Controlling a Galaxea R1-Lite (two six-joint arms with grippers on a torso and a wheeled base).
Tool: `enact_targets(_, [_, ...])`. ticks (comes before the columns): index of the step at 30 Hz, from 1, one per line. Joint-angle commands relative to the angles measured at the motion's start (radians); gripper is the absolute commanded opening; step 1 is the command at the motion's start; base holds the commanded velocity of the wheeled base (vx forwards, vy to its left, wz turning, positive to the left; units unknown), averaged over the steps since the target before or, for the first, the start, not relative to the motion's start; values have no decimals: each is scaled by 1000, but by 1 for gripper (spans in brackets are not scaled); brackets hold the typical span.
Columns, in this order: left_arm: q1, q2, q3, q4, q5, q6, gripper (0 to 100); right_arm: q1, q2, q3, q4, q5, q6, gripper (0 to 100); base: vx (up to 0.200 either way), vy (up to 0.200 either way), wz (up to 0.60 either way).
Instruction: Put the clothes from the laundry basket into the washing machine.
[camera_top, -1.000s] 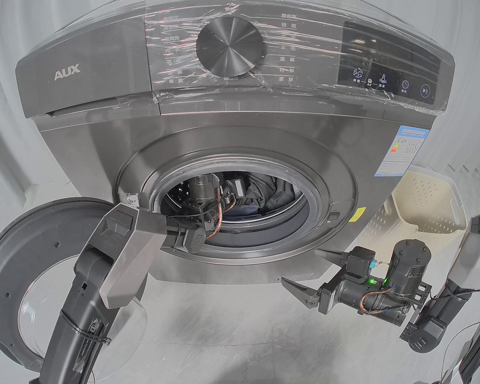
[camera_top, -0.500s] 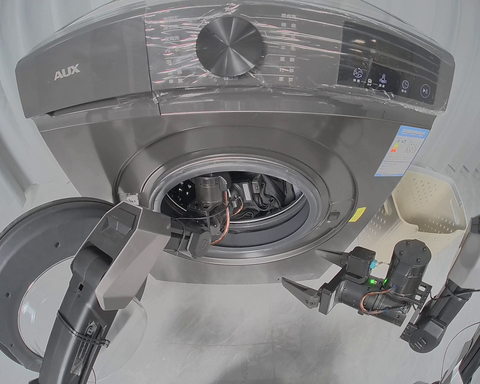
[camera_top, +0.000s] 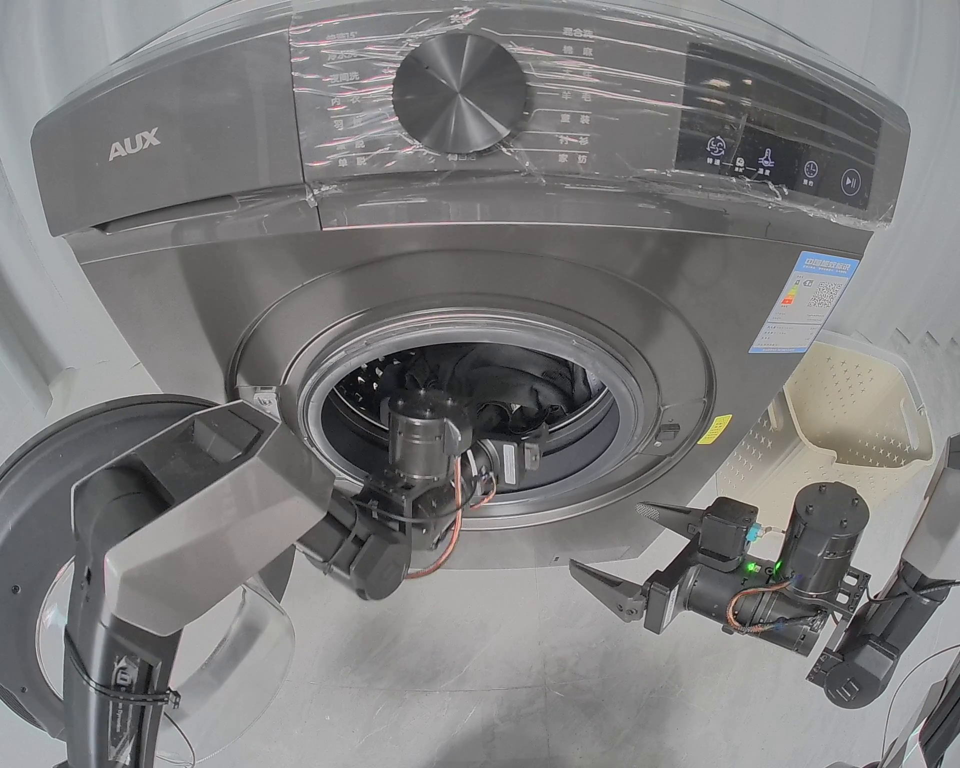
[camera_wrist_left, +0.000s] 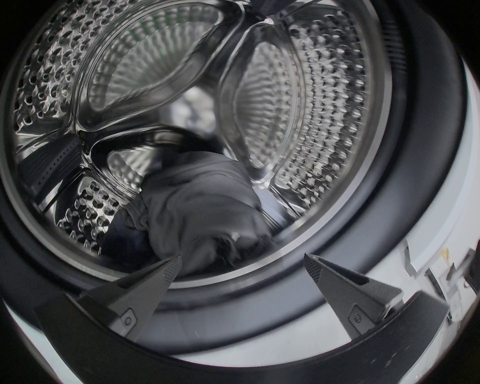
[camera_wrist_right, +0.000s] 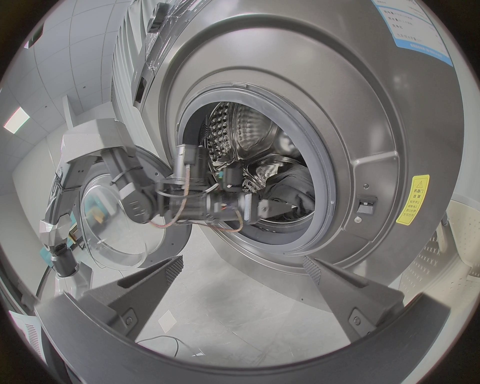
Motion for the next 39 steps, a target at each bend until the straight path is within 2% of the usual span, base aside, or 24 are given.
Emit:
enact_targets(1, [-176, -355, 638, -316, -16, 65, 100, 8, -108, 76, 1, -8, -1, 100, 0, 0, 0])
enact_targets(4, [-206, -433, 723, -356, -16, 62, 100, 11, -148, 81, 3, -31, 1, 100, 0, 0, 0])
enact_targets(10, [-209, -580, 856, -397, -5, 50, 100, -9, -229, 125, 4, -53, 1, 100, 0, 0, 0])
enact_targets(14, [-205, -700, 963, -417, -1, 50, 100, -32, -300, 131, 15, -114, 9, 100, 0, 0, 0])
enact_targets(17, [-196, -771, 1045, -440, 1, 53, 100, -38, -346, 139, 20, -151, 36, 100, 0, 0, 0])
enact_targets(21, [-191, -870, 1137, -472, 30, 58, 100, -60, -406, 173, 27, -189, 47, 100, -100, 0, 0])
enact_targets(26, [-176, -1005, 1203, -457, 47, 68, 100, -100, -495, 219, 60, -194, 45, 100, -200, 0, 0])
enact_targets(30, [-140, -1065, 1270, -455, 45, 99, 100, -127, -562, 289, 78, -197, 33, 100, -200, 0, 0])
enact_targets(31, [-140, -1065, 1270, -455, 45, 99, 100, -127, -562, 289, 78, -197, 33, 100, -200, 0, 0])
enact_targets(32, [-124, -1087, 1306, -454, 47, 117, 100, -130, -602, 289, 138, -203, 39, 100, -200, 0, 0])
enact_targets(37, [-99, -1226, 1306, -365, 56, 130, 100, -130, -777, 289, 336, -278, 38, 100, -200, 0, 0])
enact_targets(39, [-96, -1294, 1306, -291, 59, 136, 100, -147, -818, 289, 388, -287, 42, 100, -200, 0, 0])
